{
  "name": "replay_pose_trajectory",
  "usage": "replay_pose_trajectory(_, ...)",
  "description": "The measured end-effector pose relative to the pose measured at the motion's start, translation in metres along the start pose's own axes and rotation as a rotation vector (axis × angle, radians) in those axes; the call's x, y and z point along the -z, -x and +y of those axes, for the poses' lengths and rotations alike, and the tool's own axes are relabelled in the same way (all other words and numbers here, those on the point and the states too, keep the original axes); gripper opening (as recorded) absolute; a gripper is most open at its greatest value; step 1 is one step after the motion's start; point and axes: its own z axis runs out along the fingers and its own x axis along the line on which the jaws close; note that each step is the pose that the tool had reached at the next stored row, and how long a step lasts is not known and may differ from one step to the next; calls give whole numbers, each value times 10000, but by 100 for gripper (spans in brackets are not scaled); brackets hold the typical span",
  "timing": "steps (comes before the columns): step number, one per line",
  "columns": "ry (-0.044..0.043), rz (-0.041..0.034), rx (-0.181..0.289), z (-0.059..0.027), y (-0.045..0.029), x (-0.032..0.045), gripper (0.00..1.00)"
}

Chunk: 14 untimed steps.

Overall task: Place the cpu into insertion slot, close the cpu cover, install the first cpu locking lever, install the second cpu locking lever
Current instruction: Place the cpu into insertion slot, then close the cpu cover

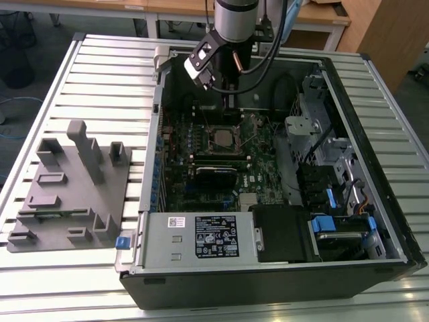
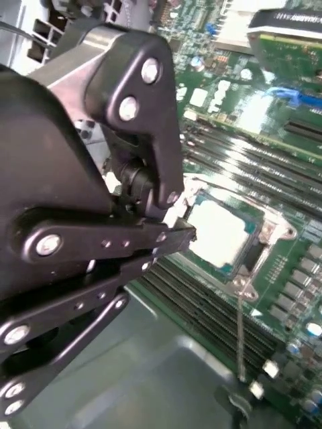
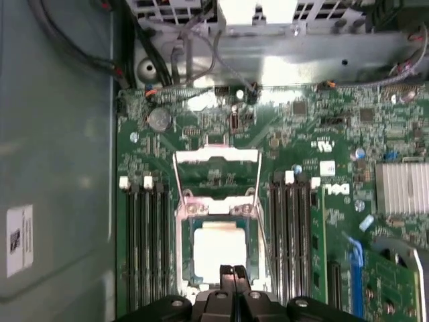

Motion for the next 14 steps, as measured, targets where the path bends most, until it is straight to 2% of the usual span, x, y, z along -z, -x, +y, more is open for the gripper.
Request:
replay_pose_trajectory(4, -1, -13, -1, 2, 0, -29, 10)
replay_pose_trajectory(14, 0, -13, -16, 2, 0, -30, 10)
